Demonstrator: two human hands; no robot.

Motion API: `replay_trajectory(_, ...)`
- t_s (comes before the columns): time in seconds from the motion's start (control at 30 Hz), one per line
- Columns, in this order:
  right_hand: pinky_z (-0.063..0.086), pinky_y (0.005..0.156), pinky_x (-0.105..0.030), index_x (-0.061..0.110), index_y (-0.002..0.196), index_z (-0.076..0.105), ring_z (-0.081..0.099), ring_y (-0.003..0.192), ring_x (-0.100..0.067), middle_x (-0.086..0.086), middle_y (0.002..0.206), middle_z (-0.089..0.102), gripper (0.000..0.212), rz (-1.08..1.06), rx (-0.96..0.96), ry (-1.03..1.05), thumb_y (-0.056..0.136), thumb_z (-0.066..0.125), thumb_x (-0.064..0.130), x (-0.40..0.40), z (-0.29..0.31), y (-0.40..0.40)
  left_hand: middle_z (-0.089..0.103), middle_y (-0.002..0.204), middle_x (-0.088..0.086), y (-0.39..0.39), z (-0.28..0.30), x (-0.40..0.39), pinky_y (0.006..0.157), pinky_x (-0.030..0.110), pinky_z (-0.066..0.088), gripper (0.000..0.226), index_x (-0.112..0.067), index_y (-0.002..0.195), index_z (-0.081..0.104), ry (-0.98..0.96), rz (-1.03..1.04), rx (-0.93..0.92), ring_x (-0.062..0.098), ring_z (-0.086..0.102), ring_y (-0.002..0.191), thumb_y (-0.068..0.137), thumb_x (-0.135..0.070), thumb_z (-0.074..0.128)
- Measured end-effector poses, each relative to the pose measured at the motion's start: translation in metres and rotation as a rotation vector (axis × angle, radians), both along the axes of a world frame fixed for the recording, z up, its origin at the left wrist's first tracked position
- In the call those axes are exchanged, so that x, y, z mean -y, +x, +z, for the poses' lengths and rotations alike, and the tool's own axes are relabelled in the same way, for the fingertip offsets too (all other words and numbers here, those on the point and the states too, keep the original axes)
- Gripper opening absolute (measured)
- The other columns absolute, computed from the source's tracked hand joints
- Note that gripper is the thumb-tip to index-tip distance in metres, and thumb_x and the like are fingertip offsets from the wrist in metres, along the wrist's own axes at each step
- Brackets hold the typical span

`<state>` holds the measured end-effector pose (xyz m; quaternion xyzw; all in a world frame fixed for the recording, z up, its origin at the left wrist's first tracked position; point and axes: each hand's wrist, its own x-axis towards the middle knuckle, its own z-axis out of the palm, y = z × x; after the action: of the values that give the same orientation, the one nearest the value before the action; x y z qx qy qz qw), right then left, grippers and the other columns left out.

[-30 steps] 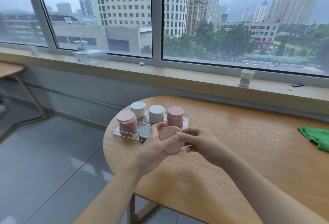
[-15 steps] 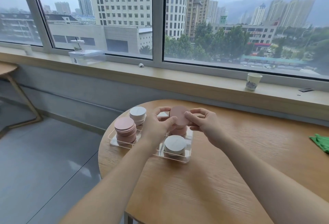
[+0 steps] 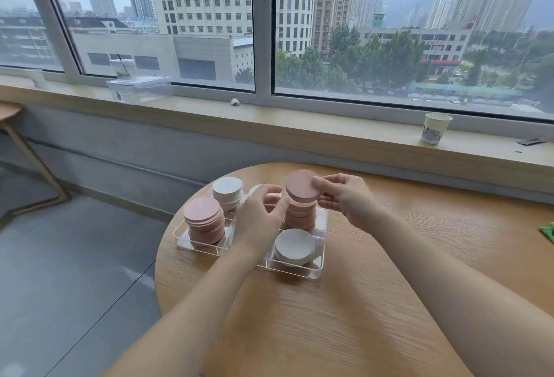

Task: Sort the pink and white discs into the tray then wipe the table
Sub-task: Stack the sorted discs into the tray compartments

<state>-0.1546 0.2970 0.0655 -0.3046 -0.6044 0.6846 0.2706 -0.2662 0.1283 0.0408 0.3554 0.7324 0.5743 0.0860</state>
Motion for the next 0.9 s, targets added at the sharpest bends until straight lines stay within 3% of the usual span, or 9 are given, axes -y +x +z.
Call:
replay_trajectory(0.23,0.061,0.064,-0.024,-0.003,0.105,0.065,0.064,0.06,-0.016,-0.012,0.078,0.069,0.035,-0.001,0.047,0.024,0.081,0.083,0.016,-0.004,-0.006,-0.007,0.072,0.098,-0.015,0.015,-0.035,0.019,0.088,0.026,0.052,0.017,-0.023,0.109,0.074,-0.142,-0.036,-0.23,0.004,0.066,0.092,0.093,-0.029,0.075)
replay_trajectory(0.37,0.06,0.062,-0.023,-0.002,0.101,0.067,0.064,0.061,-0.015,-0.012,0.079,0.07,0.032,-0.031,0.083,0.073,0.081,0.083,0.018,-0.005,-0.009,-0.009,0.073,0.099,-0.013,0.017,-0.04,0.021,0.087,0.029,0.052,0.018,-0.023,0.11,0.075,-0.144,-0.054,-0.261,0.009,0.064,0.094,0.093,-0.029,0.075)
replay_trajectory(0.53,0.06,0.068,-0.026,0.005,0.096,0.072,0.067,0.064,-0.013,-0.01,0.078,0.074,0.039,-0.113,0.223,0.333,0.078,0.086,0.037,-0.005,-0.014,-0.009,0.071,0.099,-0.011,0.015,-0.041,0.021,0.086,0.025,0.047,0.016,-0.022,0.107,0.075,-0.17,-0.064,-0.321,0.011,0.063,0.095,0.094,-0.031,0.074)
replay_trajectory(0.67,0.054,0.06,-0.016,0.016,0.087,0.074,0.07,0.064,-0.011,-0.002,0.071,0.074,0.031,-0.176,0.373,0.623,0.084,0.077,0.047,-0.001,-0.013,-0.007,0.072,0.102,-0.008,0.015,-0.042,0.021,0.084,0.016,0.041,0.016,-0.02,0.108,0.075,-0.159,-0.069,-0.337,0.01,0.061,0.095,0.094,-0.028,0.074)
replay_trajectory(0.8,0.059,0.076,-0.033,0.016,0.091,0.076,0.071,0.07,-0.013,0.001,0.072,0.074,0.042,-0.165,0.422,0.675,0.089,0.067,0.057,0.002,-0.015,-0.001,0.072,0.104,-0.009,0.016,-0.041,0.02,0.085,0.019,0.045,0.017,-0.02,0.11,0.075,-0.156,-0.07,-0.332,0.01,0.062,0.095,0.094,-0.027,0.074)
replay_trajectory(0.9,0.057,0.078,-0.036,0.015,0.094,0.076,0.069,0.076,-0.015,0.002,0.076,0.073,0.048,-0.183,0.429,0.678,0.09,0.062,0.061,0.002,-0.016,0.013,0.072,0.107,-0.009,0.02,-0.038,0.021,0.087,0.019,0.044,0.019,-0.02,0.113,0.074,-0.152,-0.078,-0.337,0.009,0.061,0.098,0.095,-0.026,0.073)
